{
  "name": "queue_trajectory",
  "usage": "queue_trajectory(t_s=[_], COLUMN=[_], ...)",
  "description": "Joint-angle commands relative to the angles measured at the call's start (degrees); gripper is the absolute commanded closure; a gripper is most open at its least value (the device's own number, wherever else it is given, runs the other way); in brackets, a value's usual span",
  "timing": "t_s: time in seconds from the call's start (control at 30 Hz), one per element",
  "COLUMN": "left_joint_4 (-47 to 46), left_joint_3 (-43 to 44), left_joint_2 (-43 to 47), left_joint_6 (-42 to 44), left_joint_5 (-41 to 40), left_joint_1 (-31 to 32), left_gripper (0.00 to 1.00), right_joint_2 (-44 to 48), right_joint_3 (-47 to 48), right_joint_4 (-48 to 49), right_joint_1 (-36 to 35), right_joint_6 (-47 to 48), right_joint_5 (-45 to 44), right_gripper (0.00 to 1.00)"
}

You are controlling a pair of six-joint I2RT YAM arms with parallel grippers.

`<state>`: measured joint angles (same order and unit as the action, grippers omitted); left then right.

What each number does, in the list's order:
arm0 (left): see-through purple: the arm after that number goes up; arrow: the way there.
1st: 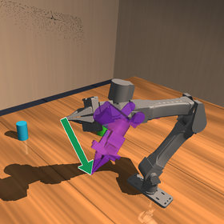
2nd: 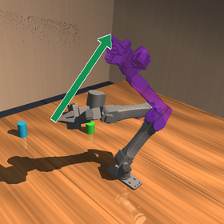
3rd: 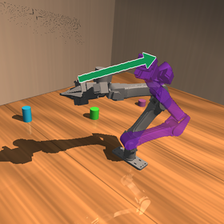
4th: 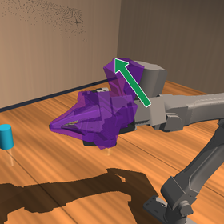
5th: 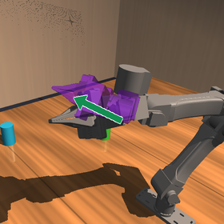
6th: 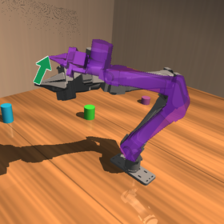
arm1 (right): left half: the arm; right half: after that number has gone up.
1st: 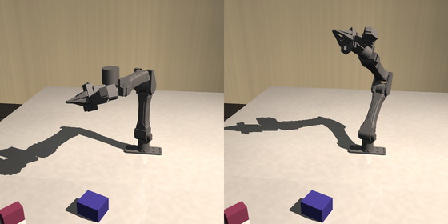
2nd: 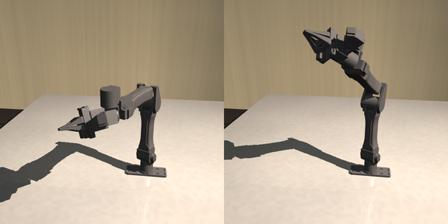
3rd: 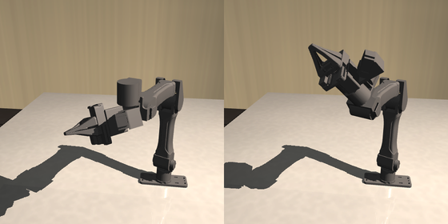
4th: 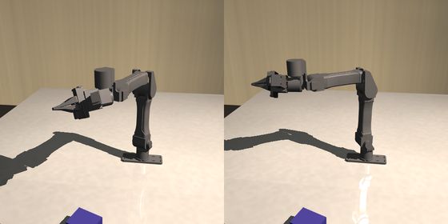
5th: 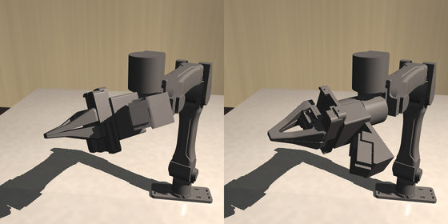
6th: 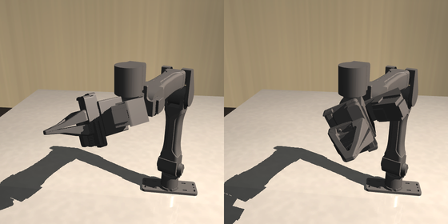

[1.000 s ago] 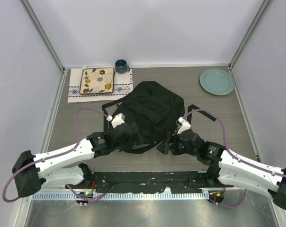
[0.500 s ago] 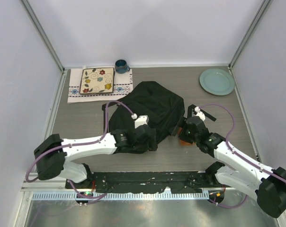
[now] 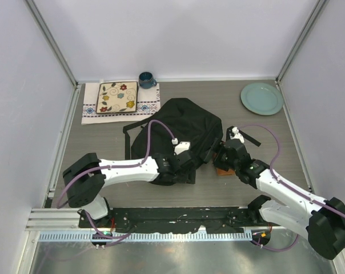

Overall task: Pack the student bag
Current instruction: Zip the student bag at the center of the board.

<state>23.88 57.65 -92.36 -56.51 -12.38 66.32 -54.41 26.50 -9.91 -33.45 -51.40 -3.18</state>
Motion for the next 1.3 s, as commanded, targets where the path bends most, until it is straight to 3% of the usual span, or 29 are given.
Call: queue_trajectory(t_s=[0.0,0.23,0.4,0.53,0.73,0.77,0.97,1.27], left_joint_4=[2.75,3.28,3.54,4.16,4.16,4.07,3.28,1.79], left_joint_3=[2.56,5.01,7.47,7.66,7.74,7.74,8.27,7.04], left_joint_2=[-1.51,-5.29,-9.42,-10.39,-11.53,-11.79,-12.41,-7.58], left_joint_6=[0.09,0.79,0.18,-0.44,-0.09,-0.09,0.87,3.33], left_joint_5=[-2.64,-5.02,-5.90,-7.56,-8.54,-8.36,-7.48,-5.21], left_joint_1=[0.56,0.65,0.65,0.56,0.65,0.65,0.65,0.56], left_gripper=[0.29,0.31,0.46,0.52,0.69,0.77,1.00,1.00], right_joint_2=[-0.95,-2.19,-3.42,-4.03,-4.65,-4.74,-5.70,-11.05], right_joint_3=[-0.13,-0.49,-1.01,-1.19,-1.89,-2.15,-4.17,-4.88], right_joint_4=[4.28,6.04,6.92,7.45,8.94,9.29,12.63,17.20], right_joint_1=[0.41,0.49,0.49,0.58,0.58,0.58,0.49,0.58], right_joint_6=[-0.81,-1.25,-1.51,-1.60,-2.65,-3.18,-5.82,-8.45], right_joint_5=[1.60,2.48,2.39,2.48,4.91,5.29,6.96,7.66], right_gripper=[0.22,0.22,0.22,0.22,0.22,0.22,0.22,0.22])
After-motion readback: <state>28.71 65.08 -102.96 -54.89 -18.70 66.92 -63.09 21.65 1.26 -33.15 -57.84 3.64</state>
